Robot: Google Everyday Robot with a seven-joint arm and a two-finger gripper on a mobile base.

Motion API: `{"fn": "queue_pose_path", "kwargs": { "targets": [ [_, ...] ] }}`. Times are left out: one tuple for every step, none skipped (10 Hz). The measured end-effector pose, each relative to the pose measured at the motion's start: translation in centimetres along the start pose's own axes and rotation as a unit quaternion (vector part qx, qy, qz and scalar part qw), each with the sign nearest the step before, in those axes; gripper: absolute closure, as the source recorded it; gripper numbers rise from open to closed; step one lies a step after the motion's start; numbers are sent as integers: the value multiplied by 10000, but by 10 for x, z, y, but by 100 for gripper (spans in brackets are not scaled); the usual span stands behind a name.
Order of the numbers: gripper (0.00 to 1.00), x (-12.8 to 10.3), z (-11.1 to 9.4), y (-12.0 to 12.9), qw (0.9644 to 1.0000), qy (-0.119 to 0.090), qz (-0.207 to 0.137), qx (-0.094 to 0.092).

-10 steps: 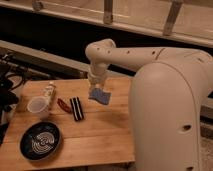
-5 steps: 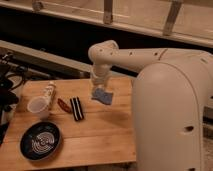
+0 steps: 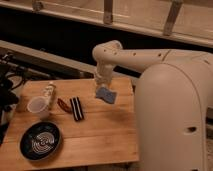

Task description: Place the white sponge in the ceramic cup

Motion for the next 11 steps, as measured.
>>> {"fn": "queue_pose_path", "kwargs": {
  "targets": [
    [56, 5, -1, -5, 10000, 3, -15, -5],
    [67, 4, -2, -3, 10000, -19, -56, -23],
    [76, -1, -5, 1, 9999, -54, -98, -46],
    [87, -8, -3, 9, 9999, -35, -148, -77],
    [95, -17, -1, 18, 9997, -44, -196, -105],
    [99, -22, 2, 26, 9996, -19, -244, -127],
    [100, -23, 3, 26, 9996, -6, -256, -129],
    [100, -19, 2, 23, 9995, -27, -276, -172],
    [100, -18, -4, 21, 9992, -125, -309, -230],
    [100, -20, -13, 22, 9986, -264, -350, -296],
    [100, -24, -24, 29, 9975, -426, -421, -377]
  ]
}}
